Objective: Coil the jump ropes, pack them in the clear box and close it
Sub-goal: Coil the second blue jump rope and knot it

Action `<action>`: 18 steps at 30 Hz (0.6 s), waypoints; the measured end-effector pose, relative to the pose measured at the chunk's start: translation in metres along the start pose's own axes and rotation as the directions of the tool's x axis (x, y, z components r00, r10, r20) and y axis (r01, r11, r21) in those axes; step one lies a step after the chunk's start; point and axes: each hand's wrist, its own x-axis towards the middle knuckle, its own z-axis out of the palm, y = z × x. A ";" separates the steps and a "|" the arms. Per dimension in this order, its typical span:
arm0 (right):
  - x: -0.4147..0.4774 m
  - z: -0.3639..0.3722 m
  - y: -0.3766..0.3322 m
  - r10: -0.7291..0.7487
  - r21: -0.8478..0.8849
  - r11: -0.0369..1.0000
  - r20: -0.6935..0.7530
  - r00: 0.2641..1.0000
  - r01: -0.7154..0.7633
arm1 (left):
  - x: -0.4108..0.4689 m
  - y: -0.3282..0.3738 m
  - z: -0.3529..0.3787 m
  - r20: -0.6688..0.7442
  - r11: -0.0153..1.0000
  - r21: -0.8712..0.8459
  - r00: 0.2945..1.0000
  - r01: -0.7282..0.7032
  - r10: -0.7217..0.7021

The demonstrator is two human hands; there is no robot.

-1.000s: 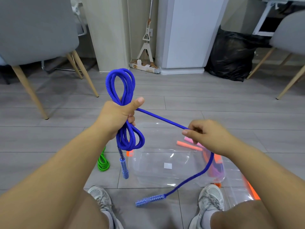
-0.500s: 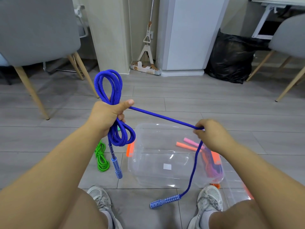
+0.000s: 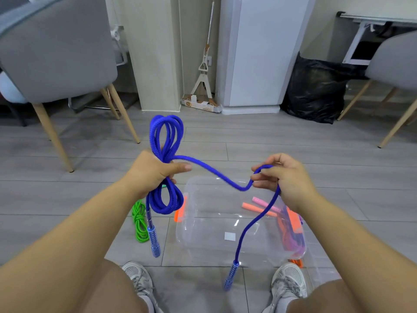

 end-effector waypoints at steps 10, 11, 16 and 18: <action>-0.012 0.002 0.002 0.171 -0.693 0.670 0.495 0.852 0.268 | -0.008 0.007 0.024 0.050 0.960 -0.243 0.990 0.141 -0.133; -0.011 0.002 0.003 0.180 -0.711 0.638 0.510 0.841 0.296 | -0.007 0.007 0.025 0.050 0.956 -0.247 0.987 0.159 -0.151; -0.008 0.012 0.002 -0.015 -0.437 0.872 0.428 0.904 0.221 | -0.003 0.006 0.034 0.082 0.934 -0.262 0.970 0.244 -0.231; -0.003 0.019 -0.001 -0.050 -0.275 0.951 0.316 0.948 0.142 | -0.003 0.006 0.039 0.118 0.923 -0.283 0.964 0.262 -0.238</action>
